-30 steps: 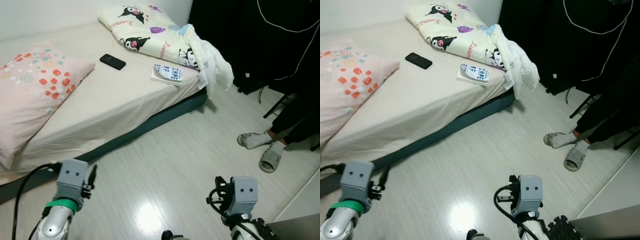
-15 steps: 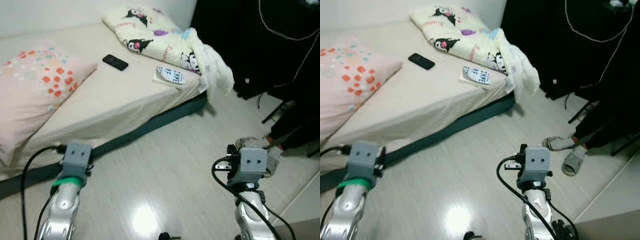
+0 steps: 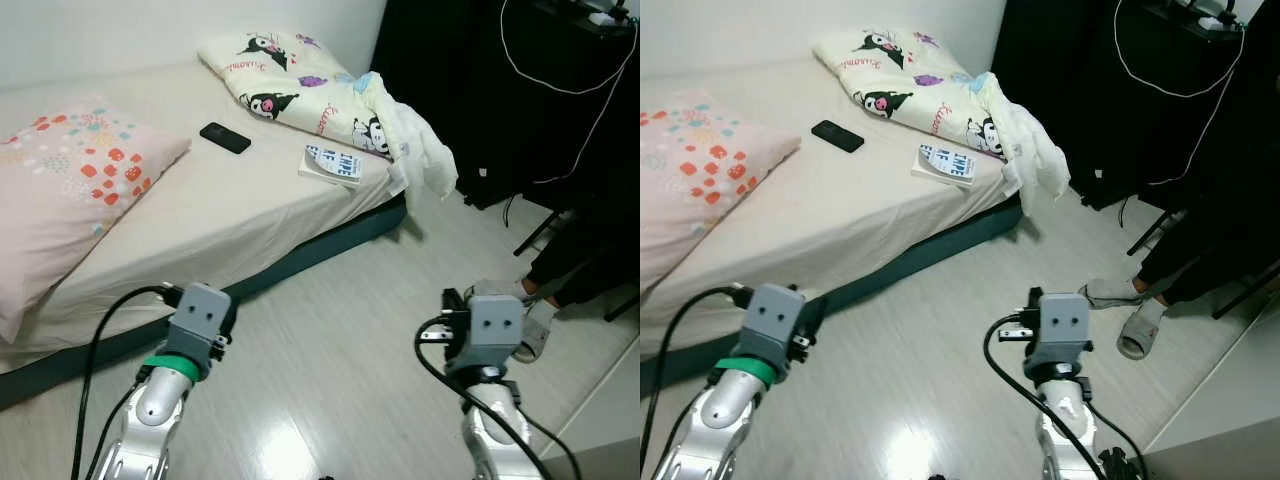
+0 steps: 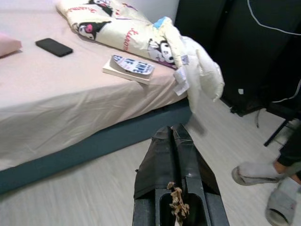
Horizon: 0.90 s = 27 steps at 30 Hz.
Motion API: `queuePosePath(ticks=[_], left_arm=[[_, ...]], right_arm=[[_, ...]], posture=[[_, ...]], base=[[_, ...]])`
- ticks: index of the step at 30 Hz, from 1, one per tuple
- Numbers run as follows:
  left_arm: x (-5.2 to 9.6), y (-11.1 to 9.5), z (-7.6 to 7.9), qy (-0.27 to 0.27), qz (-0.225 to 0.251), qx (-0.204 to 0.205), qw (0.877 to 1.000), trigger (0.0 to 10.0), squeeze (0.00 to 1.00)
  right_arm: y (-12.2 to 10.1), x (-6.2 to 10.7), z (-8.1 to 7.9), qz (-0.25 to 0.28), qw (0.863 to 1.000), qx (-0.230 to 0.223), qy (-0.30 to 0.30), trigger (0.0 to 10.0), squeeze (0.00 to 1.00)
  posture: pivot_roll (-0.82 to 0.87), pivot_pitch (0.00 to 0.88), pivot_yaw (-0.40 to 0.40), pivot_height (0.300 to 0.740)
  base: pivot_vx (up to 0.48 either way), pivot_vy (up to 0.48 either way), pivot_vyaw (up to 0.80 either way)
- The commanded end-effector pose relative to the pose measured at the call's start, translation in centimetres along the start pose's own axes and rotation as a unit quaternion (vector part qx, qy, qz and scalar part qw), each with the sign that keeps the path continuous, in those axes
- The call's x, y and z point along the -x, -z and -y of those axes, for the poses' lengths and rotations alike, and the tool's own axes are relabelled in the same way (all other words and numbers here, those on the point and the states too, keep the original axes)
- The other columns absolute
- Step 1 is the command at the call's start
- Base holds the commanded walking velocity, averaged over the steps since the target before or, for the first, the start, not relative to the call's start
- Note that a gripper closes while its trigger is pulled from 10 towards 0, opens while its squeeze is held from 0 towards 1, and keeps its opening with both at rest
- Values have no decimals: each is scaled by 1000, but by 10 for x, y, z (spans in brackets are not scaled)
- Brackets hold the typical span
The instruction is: Clean up the room
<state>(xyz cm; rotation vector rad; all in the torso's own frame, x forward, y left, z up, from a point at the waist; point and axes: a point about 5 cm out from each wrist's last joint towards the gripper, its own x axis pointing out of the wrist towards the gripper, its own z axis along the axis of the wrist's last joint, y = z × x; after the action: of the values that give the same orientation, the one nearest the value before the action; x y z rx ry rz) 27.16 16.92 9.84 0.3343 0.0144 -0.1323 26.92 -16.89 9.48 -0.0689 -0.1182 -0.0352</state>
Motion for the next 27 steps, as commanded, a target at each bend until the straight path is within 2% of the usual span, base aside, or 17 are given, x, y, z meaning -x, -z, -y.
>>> queuePosePath(ticks=[1, 7, 12, 21, 27], left_arm=[[-2, 4, 5, 18, -7, 8, 1000, 10000, 0], [-14, -4, 7, 22, 7, 9, 1000, 10000, 0], [-23, -12, 5, 12, 19, 8, 1000, 10000, 0], [-19, -4, 3, 6, 5, 3, 1000, 10000, 0], [-15, 0, 9, 24, -3, -4, 1000, 10000, 0]], right_arm=[[4, 0, 2, -5, 1000, 3, 0, 10000, 0], [7, -3, 1, -11, 1000, -3, -3, 10000, 0], [8, -7, -8, -14, 1000, -7, -21, 10000, 0], [11, -8, -6, -15, 1000, -10, -16, 10000, 0], [12, -6, -5, -18, 1000, -15, -6, 10000, 0]], posture=[[39, 25, -24, 740], [37, 15, -26, 740], [54, 14, -38, 740], [56, 31, -26, 740], [46, 62, -16, 740]], base=[[0, 0, 0], [0, 0, 0], [0, 0, 0], [0, 0, 0], [0, 0, 0]])
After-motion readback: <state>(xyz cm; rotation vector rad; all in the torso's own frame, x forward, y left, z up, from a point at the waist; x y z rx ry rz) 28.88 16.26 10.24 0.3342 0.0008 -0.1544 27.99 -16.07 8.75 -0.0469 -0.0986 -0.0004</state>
